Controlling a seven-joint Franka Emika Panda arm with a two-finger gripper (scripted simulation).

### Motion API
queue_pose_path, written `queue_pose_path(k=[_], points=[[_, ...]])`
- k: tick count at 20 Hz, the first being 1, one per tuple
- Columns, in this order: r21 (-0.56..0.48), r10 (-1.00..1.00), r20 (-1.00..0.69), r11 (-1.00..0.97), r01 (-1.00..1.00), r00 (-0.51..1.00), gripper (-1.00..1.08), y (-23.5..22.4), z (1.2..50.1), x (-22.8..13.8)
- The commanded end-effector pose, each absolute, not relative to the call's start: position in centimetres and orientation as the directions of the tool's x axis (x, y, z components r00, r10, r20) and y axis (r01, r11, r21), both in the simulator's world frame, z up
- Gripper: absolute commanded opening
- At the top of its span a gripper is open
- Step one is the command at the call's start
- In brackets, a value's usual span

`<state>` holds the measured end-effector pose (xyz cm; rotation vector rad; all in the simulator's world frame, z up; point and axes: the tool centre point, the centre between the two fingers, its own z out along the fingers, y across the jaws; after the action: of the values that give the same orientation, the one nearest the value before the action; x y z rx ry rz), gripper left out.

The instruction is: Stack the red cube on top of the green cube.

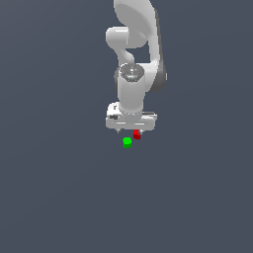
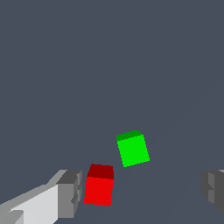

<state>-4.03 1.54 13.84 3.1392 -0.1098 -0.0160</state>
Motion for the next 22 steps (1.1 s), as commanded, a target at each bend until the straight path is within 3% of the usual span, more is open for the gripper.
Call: queue_pose_path(k=[1,12,22], points=[[0.001,-0.087,-0.009,-0.996,-0.087,0.996,1.00,2.2,12.8,-5.2],[0.000,-0.161,-0.002,-0.987,-0.161,0.987,1.00,5.1,8.2,-10.0],[0.000,-0.176,-0.001,-0.984,-0.176,0.984,1.00,5.9,7.1,-11.0]])
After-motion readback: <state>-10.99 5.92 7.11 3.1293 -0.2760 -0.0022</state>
